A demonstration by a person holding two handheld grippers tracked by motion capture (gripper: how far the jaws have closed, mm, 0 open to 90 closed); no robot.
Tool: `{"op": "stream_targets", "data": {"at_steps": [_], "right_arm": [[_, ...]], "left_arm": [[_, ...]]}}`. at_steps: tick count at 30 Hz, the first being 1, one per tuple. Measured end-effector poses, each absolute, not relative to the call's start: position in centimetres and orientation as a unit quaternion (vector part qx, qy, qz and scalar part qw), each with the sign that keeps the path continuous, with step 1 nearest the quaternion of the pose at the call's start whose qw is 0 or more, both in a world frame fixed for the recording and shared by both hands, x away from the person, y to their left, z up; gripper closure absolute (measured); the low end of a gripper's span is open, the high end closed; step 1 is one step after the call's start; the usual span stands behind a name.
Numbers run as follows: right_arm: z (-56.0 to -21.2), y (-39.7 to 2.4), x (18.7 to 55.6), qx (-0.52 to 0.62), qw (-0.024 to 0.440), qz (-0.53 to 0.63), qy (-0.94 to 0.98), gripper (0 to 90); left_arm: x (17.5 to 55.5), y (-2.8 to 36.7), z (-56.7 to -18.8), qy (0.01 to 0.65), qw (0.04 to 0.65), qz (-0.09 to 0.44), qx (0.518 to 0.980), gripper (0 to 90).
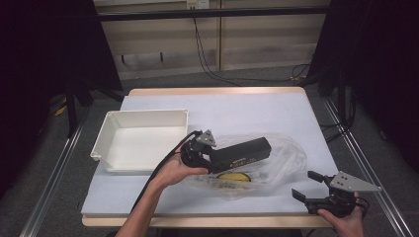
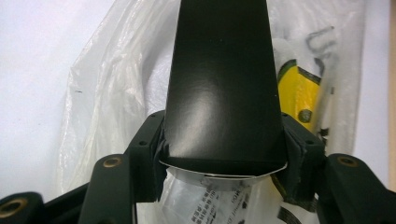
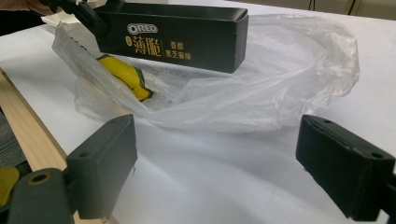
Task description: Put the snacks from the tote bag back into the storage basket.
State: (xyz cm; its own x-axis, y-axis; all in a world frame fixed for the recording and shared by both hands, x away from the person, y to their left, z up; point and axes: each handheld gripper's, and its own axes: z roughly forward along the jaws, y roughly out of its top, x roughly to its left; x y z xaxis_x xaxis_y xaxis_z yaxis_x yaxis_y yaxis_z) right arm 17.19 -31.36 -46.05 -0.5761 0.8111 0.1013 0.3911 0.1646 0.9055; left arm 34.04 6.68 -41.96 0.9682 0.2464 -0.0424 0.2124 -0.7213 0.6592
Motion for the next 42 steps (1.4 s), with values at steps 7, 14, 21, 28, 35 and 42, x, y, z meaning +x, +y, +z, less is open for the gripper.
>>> {"op": "stream_targets", "data": {"at_steps": [7, 14, 21, 28, 35, 42], "right_arm": [[-46.0, -31.5, 17.3, 0.412, 0.211, 0.5, 0.732, 7.6], [-46.0, -31.6, 17.4, 0.41, 0.205, 0.504, 0.732, 4.1], [-45.9, -31.8, 17.3, 0.405, 0.212, 0.509, 0.729, 1.2], [-45.9, -32.2, 17.4, 0.403, 0.202, 0.522, 0.724, 0.8], [-46.1, -32.6, 17.4, 0.416, 0.233, 0.515, 0.713, 1.2], [-46.3, -32.4, 17.4, 0.421, 0.247, 0.499, 0.716, 1.9]], "left_arm": [[33.8, 7.7, -41.0, 0.123, 0.364, 0.028, 0.923, 43.1], [33.8, 8.8, -39.7, 0.113, 0.379, 0.032, 0.918, 43.1], [34.0, 10.7, -38.1, 0.123, 0.4, 0.041, 0.907, 43.1], [33.9, 12.2, -37.5, 0.123, 0.413, 0.042, 0.902, 43.0], [34.1, 13.7, -36.7, 0.127, 0.41, 0.054, 0.902, 43.0], [34.2, 15.4, -35.8, 0.13, 0.412, 0.065, 0.899, 43.1]]}}
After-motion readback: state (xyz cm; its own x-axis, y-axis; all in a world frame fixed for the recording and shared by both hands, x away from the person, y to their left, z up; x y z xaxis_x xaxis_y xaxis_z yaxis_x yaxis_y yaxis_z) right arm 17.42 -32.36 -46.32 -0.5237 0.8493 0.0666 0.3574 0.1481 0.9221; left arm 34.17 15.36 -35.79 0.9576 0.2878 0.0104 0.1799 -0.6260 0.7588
